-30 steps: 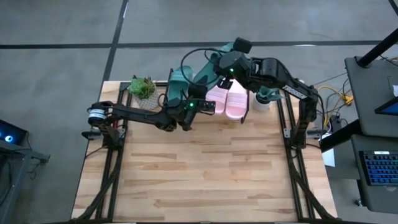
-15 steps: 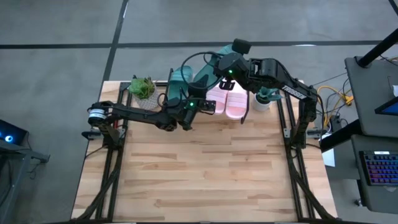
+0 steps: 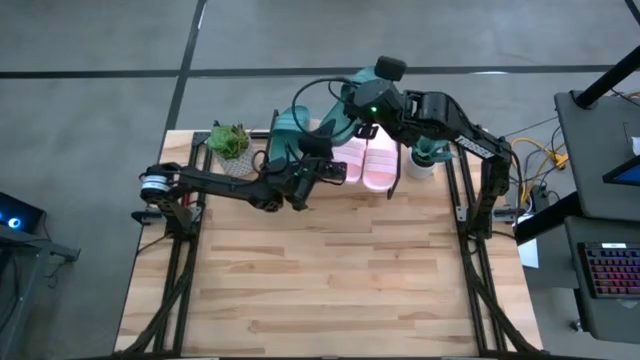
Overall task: Pick and place slides into the shelf
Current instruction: Put the blue slides on the shelf
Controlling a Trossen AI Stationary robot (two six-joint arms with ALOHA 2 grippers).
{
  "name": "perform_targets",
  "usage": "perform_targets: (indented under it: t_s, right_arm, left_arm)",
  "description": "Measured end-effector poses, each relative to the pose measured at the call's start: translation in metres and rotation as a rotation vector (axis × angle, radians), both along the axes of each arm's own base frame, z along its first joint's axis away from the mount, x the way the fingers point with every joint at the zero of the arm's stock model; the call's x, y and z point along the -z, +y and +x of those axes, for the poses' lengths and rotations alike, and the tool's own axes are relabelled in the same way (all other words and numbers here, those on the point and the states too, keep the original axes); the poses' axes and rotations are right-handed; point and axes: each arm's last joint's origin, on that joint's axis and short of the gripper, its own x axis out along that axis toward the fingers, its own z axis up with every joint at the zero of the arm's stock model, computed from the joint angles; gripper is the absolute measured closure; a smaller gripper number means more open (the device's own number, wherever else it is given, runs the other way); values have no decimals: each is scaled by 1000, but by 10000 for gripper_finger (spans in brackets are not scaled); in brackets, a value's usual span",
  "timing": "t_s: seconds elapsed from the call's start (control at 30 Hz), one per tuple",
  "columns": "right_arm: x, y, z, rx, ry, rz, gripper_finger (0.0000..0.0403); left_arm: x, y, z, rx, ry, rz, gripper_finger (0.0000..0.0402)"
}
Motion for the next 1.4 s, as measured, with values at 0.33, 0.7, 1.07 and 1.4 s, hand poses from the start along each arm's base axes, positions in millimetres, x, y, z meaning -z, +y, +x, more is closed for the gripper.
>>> perform_targets:
  t_s: [0.33, 0.7, 1.07, 1.4]
  right_arm:
    - [-5, -4, -1, 12, 7, -40, 395]
    - [-5, -7, -3, 6, 30, -46, 395]
    - [-8, -11, -7, 3, 25, -46, 395]
    - [-10, -22, -6, -97, -18, 15, 395]
  left_arm:
    - [0, 1, -5, 26, -121, -131, 156]
    - [9, -3, -11, 159, -197, -302, 132]
    - [-13, -14, -62, 597, -244, -771, 132]
    - [-46, -19, -129, 738, -302, -1029, 132]
